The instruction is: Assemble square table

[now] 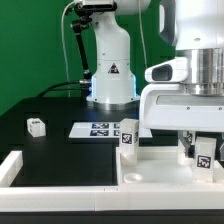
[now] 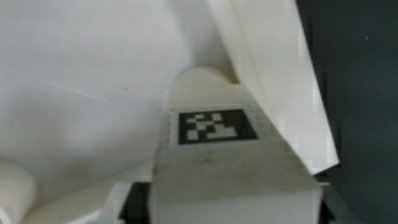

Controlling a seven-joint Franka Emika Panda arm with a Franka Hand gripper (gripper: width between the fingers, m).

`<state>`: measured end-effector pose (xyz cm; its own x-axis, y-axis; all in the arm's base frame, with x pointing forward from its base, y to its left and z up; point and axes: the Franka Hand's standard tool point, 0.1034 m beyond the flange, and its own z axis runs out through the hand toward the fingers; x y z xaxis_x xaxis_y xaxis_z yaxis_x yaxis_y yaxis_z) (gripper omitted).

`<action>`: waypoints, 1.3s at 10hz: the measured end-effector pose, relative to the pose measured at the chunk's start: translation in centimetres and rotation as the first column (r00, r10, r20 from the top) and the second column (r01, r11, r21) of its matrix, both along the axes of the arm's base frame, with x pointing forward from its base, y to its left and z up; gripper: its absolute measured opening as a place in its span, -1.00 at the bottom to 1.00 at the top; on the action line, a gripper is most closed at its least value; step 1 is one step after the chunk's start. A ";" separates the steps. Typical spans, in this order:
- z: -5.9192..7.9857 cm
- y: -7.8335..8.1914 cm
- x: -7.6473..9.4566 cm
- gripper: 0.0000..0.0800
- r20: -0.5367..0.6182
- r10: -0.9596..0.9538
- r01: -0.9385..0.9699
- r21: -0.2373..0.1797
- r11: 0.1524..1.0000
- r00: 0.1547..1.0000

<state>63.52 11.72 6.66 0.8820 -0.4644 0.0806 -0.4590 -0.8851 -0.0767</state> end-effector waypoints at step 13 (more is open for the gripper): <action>0.0 -1.7 -0.8 -0.27 -0.231 -0.973 0.999 0.033 -0.001 0.006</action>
Offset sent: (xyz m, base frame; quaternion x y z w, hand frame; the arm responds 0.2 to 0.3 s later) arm -0.0059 0.0085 -0.0026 -0.0235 -0.0481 0.4949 0.8673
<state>62.69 9.99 6.68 -0.4612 -0.8761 -0.1404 -0.8850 0.4655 0.0023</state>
